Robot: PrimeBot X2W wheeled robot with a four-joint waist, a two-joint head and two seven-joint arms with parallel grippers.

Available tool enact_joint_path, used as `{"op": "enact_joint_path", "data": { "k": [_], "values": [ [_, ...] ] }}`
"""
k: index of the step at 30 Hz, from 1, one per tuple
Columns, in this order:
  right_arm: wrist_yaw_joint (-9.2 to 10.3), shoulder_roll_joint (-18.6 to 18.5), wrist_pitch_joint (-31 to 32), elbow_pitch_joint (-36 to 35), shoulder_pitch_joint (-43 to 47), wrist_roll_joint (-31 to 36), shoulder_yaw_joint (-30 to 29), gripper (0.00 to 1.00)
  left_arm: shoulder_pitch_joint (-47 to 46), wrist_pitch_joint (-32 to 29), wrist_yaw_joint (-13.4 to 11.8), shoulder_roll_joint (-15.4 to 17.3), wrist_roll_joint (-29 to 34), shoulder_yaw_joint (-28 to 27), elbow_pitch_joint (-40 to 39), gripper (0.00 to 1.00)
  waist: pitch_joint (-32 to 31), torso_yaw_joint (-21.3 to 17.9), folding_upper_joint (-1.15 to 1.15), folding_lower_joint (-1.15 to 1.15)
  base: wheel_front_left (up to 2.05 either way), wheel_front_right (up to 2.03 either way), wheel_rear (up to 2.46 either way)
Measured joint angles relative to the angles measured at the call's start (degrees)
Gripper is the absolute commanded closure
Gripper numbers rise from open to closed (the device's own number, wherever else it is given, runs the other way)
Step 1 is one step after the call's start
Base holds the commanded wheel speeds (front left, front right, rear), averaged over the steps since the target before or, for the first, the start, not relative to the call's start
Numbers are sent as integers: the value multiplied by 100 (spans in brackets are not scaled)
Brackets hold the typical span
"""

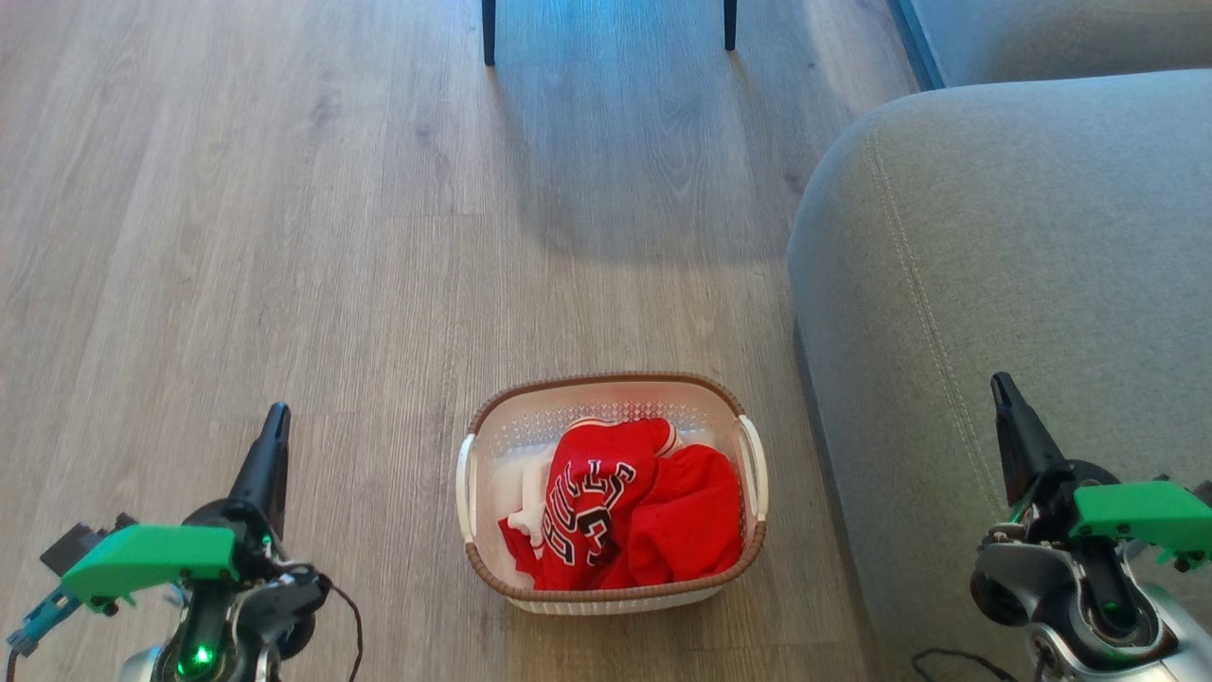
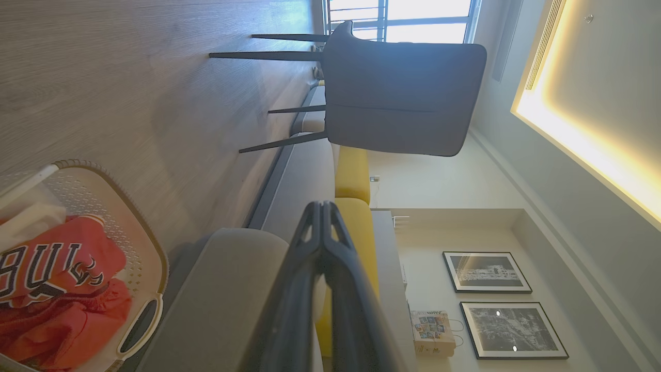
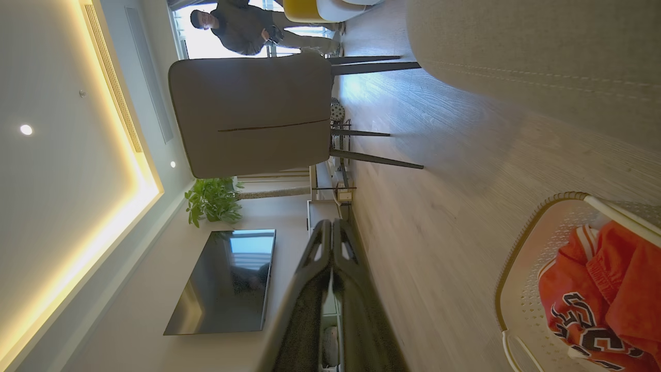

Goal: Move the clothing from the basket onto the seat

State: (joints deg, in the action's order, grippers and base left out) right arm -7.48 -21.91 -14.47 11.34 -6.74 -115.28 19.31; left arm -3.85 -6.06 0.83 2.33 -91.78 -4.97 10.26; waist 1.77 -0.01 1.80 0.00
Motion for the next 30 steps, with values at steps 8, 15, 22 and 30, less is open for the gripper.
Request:
{"op": "enact_joint_path", "data": {
  "k": [8, 15, 22, 30],
  "values": [
    [0, 0, 0, 0, 0, 0, 0, 100, 0, 0, 0, 0, 0, 0, 0, 100, 0, 0, 0, 0, 0, 0, 0],
    [0, 0, 0, 0, 0, 0, 0, 100, 0, 0, 0, 0, 0, 0, 0, 100, 0, 0, 0, 0, 0, 0, 0],
    [0, 0, 0, 0, 0, 0, 0, 100, 0, 0, 0, 0, 0, 0, 0, 100, 0, 0, 0, 0, 0, 0, 0],
    [0, 0, 0, 0, 0, 0, 0, 100, 0, 0, 0, 0, 0, 0, 0, 100, 0, 0, 0, 0, 0, 0, 0]
  ]
}}
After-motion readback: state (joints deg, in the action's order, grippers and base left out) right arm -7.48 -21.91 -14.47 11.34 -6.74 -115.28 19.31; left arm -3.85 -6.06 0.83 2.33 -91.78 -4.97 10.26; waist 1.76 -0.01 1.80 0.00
